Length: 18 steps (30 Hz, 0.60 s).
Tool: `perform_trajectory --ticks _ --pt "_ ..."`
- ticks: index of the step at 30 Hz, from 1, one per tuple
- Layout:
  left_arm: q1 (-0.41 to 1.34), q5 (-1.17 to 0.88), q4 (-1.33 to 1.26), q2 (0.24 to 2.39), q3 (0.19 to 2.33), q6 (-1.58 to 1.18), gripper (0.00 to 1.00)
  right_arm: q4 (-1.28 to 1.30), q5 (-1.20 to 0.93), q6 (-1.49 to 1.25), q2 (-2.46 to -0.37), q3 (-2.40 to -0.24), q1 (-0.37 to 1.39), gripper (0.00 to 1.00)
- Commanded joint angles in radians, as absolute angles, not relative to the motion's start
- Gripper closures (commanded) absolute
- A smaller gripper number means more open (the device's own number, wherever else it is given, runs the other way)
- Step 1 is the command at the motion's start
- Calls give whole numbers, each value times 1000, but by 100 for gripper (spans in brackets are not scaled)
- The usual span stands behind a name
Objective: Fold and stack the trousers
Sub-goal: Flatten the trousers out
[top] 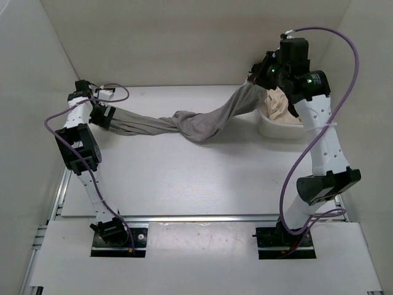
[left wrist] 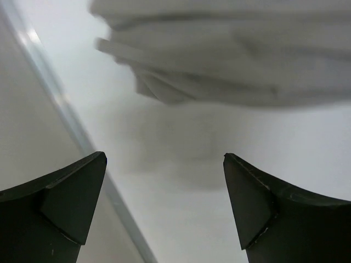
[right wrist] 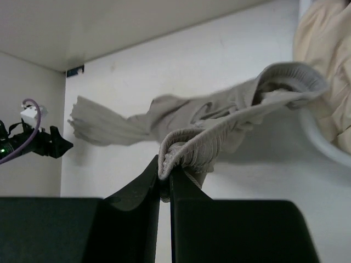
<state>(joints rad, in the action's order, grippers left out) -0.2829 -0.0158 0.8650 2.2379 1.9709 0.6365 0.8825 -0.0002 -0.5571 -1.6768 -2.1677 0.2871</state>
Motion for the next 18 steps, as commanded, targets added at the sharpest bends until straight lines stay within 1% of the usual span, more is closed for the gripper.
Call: perform_trajectory --ticks 1,4,6,10,12,13,14,18 --pt "-236 -206 859 1970 1846 666 0 835 -89 -603 -1703 -2106 301 100" --pt "-195 -225 848 1945 1725 641 0 825 -75 -603 -1703 -2086 333 100" --pt "-195 -239 795 1969 1724 557 0 825 -66 -592 -1703 -2074 347 100" --pt "-178 -301 739 2048 1779 512 0 816 -57 -583 -1723 -2039 356 100" --pt "-144 -240 749 2123 1805 538 0 827 -57 -583 -1723 -2020 365 100" --pt "-129 -166 749 2149 1805 561 0 827 -57 -583 -1732 -2020 365 100" --pt "-118 -157 749 2198 1805 561 0 827 -57 -583 -1732 -2020 365 100" --pt "-118 -170 697 2272 1827 548 0 816 -66 -583 -1741 -2029 374 100"
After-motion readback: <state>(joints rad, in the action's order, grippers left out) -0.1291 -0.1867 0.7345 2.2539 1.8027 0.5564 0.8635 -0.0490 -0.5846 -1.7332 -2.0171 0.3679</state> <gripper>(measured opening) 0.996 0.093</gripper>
